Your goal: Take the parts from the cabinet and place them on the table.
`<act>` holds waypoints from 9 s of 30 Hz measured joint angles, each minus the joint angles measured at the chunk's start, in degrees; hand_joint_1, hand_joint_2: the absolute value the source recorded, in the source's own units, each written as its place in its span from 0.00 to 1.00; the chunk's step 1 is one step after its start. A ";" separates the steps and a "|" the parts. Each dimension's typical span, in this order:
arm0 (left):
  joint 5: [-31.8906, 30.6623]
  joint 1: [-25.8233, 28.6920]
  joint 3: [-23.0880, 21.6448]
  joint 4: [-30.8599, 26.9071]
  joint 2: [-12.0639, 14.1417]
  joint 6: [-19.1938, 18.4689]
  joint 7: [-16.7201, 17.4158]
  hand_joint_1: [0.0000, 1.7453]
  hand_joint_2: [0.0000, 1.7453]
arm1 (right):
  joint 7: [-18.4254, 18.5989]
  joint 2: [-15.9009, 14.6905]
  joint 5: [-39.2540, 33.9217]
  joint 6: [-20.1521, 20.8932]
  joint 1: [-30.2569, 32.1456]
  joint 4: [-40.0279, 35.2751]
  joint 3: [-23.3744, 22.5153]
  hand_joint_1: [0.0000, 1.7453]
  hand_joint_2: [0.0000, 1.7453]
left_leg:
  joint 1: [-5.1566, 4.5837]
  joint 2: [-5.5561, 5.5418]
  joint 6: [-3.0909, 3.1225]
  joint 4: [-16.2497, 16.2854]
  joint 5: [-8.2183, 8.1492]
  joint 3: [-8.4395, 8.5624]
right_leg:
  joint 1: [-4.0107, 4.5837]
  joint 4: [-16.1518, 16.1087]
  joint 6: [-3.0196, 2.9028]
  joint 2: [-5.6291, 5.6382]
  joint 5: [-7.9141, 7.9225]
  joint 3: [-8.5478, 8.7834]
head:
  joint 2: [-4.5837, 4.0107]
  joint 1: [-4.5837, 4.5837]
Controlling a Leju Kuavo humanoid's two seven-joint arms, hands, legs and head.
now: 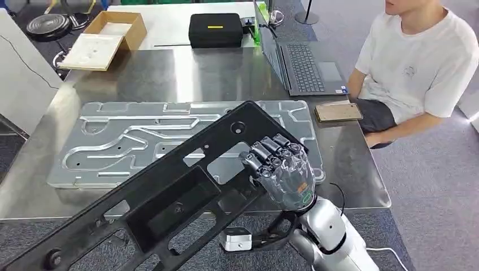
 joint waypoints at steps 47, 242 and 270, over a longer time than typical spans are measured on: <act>2.58 0.52 -0.17 0.00 0.04 1.60 0.09 0.00 1.00 | 3.85 0.17 -23.84 13.95 -2.90 3.63 -5.34 1.00 1.00 | -0.19 -0.06 2.89 -14.32 8.76 4.88 | -0.27 18.60 3.31 0.20 -9.47 -7.99 | 0.00 0.00; 6.03 0.64 0.66 0.07 0.33 3.32 -3.74 0.00 0.00 | -4.29 -6.31 -54.57 28.93 -20.68 21.78 -17.38 0.00 0.00 | -0.06 -0.03 0.21 -10.23 4.92 3.85 | -0.77 0.96 0.67 -0.13 0.65 -1.64 | 0.00 -0.07; 4.98 0.31 0.48 0.07 -0.35 2.27 -2.54 0.00 0.00 | -6.67 -1.18 -27.63 18.93 -9.22 1.82 -4.02 0.00 0.00 | -0.22 -6.16 0.55 -15.68 9.00 5.85 | -0.51 0.46 1.22 1.89 -0.44 0.15 | 0.00 -0.07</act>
